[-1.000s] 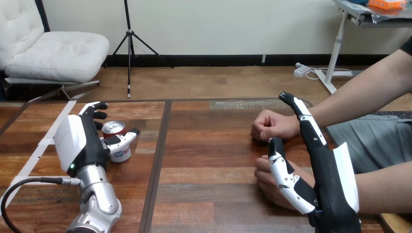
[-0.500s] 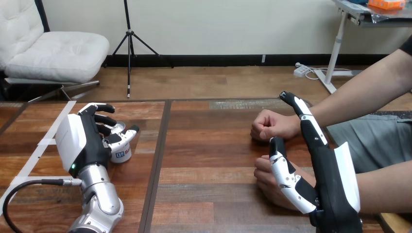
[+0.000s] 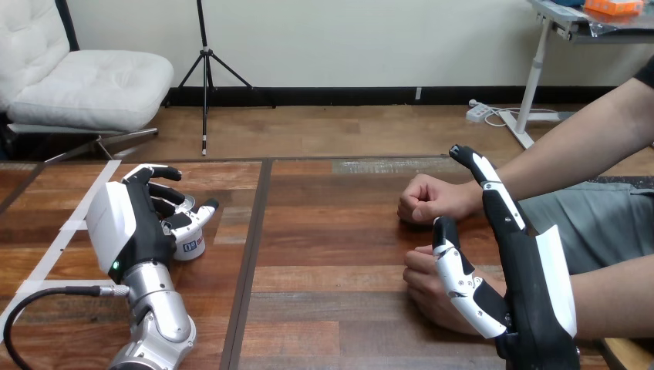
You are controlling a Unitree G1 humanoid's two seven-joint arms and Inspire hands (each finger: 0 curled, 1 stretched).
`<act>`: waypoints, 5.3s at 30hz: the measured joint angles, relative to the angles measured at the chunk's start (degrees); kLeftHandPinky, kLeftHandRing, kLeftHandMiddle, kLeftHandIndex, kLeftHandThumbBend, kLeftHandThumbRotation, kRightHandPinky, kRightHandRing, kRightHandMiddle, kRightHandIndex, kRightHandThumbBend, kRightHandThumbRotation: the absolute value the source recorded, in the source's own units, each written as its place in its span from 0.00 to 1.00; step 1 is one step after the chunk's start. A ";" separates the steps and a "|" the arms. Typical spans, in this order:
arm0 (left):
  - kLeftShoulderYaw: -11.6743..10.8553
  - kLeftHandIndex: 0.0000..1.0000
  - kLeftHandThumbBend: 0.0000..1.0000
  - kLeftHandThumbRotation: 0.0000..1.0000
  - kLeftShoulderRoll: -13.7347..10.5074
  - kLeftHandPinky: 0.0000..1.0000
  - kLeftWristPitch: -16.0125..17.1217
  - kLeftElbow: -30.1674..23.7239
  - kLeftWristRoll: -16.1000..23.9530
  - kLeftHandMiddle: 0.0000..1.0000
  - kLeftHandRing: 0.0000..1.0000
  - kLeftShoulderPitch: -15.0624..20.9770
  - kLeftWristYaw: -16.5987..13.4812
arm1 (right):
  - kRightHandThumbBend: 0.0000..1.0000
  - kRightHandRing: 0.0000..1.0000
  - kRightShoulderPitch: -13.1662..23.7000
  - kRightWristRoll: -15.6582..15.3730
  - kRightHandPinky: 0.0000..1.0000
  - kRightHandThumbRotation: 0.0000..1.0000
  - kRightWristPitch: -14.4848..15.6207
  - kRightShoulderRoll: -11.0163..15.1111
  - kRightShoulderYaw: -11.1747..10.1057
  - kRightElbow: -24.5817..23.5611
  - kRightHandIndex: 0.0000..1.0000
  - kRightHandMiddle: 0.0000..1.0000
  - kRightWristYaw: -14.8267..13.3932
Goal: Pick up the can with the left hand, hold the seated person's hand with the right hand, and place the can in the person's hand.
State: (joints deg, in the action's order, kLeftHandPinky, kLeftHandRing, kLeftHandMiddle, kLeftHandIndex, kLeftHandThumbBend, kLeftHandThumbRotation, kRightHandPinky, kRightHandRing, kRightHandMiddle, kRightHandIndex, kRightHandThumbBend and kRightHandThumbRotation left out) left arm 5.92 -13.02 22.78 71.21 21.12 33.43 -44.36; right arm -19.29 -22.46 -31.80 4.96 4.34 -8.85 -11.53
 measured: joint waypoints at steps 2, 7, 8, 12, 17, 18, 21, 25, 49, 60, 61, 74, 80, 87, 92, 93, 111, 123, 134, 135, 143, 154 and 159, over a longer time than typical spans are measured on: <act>0.02 0.58 0.70 0.00 0.00 0.48 0.10 0.07 0.01 0.47 0.46 0.00 -0.09 | 0.13 0.97 0.00 0.00 0.98 0.49 0.00 0.00 -0.02 0.00 0.90 0.95 0.01; 0.04 0.58 0.70 0.00 0.00 0.48 0.44 0.19 0.01 0.47 0.46 0.00 -0.15 | 0.14 0.97 0.00 -0.06 0.98 0.49 -0.01 0.00 -0.04 0.00 0.90 0.95 0.00; 0.06 0.58 0.70 0.00 0.00 0.48 0.48 0.20 0.01 0.47 0.46 0.00 -0.17 | 0.13 0.97 0.00 -0.09 0.98 0.49 -0.01 -0.01 -0.04 0.00 0.90 0.95 0.00; 0.16 0.59 0.70 0.00 0.00 0.47 0.51 0.24 0.06 0.48 0.46 0.00 -0.20 | 0.14 0.97 0.00 -0.23 0.98 0.49 -0.01 -0.01 -0.04 0.00 0.90 0.95 0.00; 0.24 0.59 0.70 0.00 0.00 0.47 0.51 0.27 0.16 0.48 0.46 -0.01 -0.37 | 0.14 0.97 0.00 -0.21 0.99 0.49 -0.01 -0.03 -0.02 0.00 0.90 0.96 0.02; 0.27 0.59 0.70 0.00 0.00 0.47 0.51 0.27 0.19 0.48 0.46 -0.01 -0.44 | 0.14 0.97 0.00 -0.18 0.99 0.49 -0.01 -0.03 -0.02 0.00 0.91 0.96 0.03; 0.32 0.59 0.70 0.00 0.00 0.47 0.54 0.28 0.26 0.48 0.46 -0.01 -0.57 | 0.14 0.98 0.00 -0.12 0.99 0.49 -0.01 -0.02 -0.02 0.00 0.91 0.96 0.09; 0.51 0.59 0.70 0.00 0.00 0.46 0.58 0.31 0.31 0.48 0.46 -0.02 -0.82 | 0.14 0.98 0.00 0.01 0.99 0.48 -0.03 -0.02 -0.02 0.00 0.91 0.96 0.20; 0.56 0.60 0.76 0.00 0.02 0.40 6.43 0.33 0.53 0.51 0.44 -0.82 -2.99 | 0.15 0.97 0.00 -0.01 0.98 0.49 -0.11 -0.02 -0.03 0.00 0.91 0.95 0.44; 0.25 0.62 0.80 0.00 0.21 0.37 8.88 0.31 0.11 0.56 0.45 -1.32 -3.25 | 0.14 0.96 0.01 -0.01 0.97 0.43 -0.51 -0.02 -0.04 0.02 0.89 0.93 0.43; 0.25 0.63 0.80 0.00 0.23 0.38 8.93 0.31 0.11 0.57 0.46 -1.37 -3.32 | 0.14 0.96 0.01 -0.01 0.97 0.42 -0.61 -0.02 -0.04 0.02 0.89 0.93 0.42; 0.25 0.66 0.89 0.05 0.50 0.52 11.17 0.25 0.17 0.66 0.61 -2.08 -4.48 | 0.16 0.96 0.23 -0.02 0.97 0.25 -1.76 -0.03 -0.06 0.13 0.88 0.93 0.34; 0.28 0.70 0.94 0.14 0.50 0.58 11.66 0.07 0.25 0.71 0.66 -2.11 -4.61 | 0.17 0.97 0.25 -0.01 0.98 0.23 -2.01 -0.05 -0.09 0.14 0.89 0.94 0.32; 0.75 0.78 0.98 0.23 0.50 0.66 11.01 -0.32 1.59 0.79 0.74 -2.11 -5.84 | 0.18 0.97 0.26 0.00 0.99 0.23 -2.01 -0.07 -0.12 0.15 0.89 0.94 0.32; 1.16 0.84 0.99 0.27 0.51 0.70 9.18 -0.79 2.30 0.84 0.79 -2.11 -6.18 | 0.18 0.97 0.26 -0.02 0.99 0.23 -2.00 -0.13 -0.14 0.15 0.90 0.94 0.31; 1.28 0.84 0.99 0.28 0.52 0.70 8.65 -0.89 2.42 0.85 0.79 -2.11 -6.26 | 0.18 0.97 0.26 -0.03 0.99 0.23 -2.00 -0.14 -0.14 0.15 0.90 0.94 0.30; 2.27 0.90 0.95 0.33 0.46 0.74 1.16 -1.10 2.75 0.90 0.85 -2.11 -6.01 | 0.19 0.97 0.26 -0.40 0.98 0.32 -1.26 -0.18 -0.26 0.14 0.91 0.95 0.24; 3.23 0.86 0.90 0.33 0.20 0.72 -3.99 -1.10 4.90 0.87 0.82 -2.09 -6.02 | 0.21 0.97 0.25 -0.46 0.96 0.41 -1.11 -0.13 -0.28 0.14 0.92 0.95 0.30; 5.25 0.85 0.87 0.34 -0.15 0.75 -9.93 -1.07 7.55 0.85 0.83 -1.78 -4.62 | 0.21 0.98 0.23 -0.41 0.98 0.46 -0.84 -0.11 -0.26 0.14 0.92 0.96 0.57; 5.36 0.84 0.88 0.33 -0.17 0.75 -10.28 -1.07 7.73 0.85 0.82 -1.76 -4.44 | 0.21 0.98 0.23 -0.40 0.98 0.46 -0.81 -0.11 -0.26 0.14 0.92 0.96 0.60; 6.88 0.83 0.87 0.33 -0.48 0.75 -12.62 -1.04 9.03 0.84 0.81 -1.62 -2.95 | 0.21 0.98 0.21 -0.35 0.98 0.48 -0.77 -0.07 -0.26 0.14 0.92 0.96 0.90; 7.44 0.82 0.86 0.34 -0.53 0.75 -14.14 -0.82 9.04 0.83 0.81 -0.70 -0.12 | 0.21 0.97 0.18 -0.42 0.98 0.49 -0.77 -0.06 -0.28 0.14 0.92 0.95 0.91; 7.41 0.81 0.86 0.33 -0.55 0.74 -14.23 -0.50 8.94 0.82 0.80 -0.01 1.12 | 0.21 0.96 0.18 -0.47 0.97 0.50 -0.78 -0.05 -0.29 0.14 0.91 0.94 0.90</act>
State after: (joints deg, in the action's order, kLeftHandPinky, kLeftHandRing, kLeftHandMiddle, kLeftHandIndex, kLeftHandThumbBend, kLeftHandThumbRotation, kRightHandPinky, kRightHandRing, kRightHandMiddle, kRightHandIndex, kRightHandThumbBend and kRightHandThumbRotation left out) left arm 13.32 -13.57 8.55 70.71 30.06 33.42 -43.24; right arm -19.12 -22.94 -32.58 4.91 4.04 -8.72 -10.63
